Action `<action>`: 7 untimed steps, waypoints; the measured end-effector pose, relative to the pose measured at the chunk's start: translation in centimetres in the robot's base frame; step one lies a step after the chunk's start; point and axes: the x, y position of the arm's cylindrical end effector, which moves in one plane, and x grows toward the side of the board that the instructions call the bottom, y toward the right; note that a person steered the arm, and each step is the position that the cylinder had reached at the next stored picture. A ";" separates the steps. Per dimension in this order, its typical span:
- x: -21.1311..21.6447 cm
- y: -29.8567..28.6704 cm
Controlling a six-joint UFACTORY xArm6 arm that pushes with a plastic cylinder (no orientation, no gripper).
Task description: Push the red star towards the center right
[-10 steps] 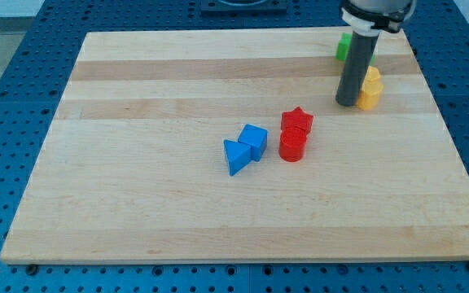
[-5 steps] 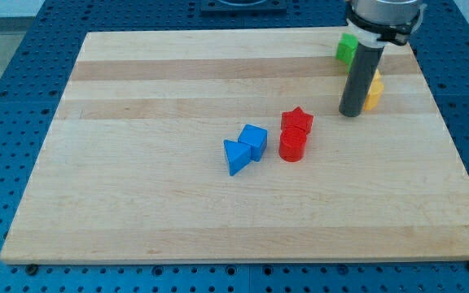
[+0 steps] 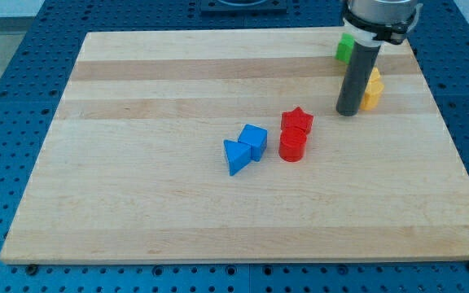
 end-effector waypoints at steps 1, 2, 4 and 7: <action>-0.4 -0.1; -0.6 -0.2; -2.3 -11.4; 3.0 -11.1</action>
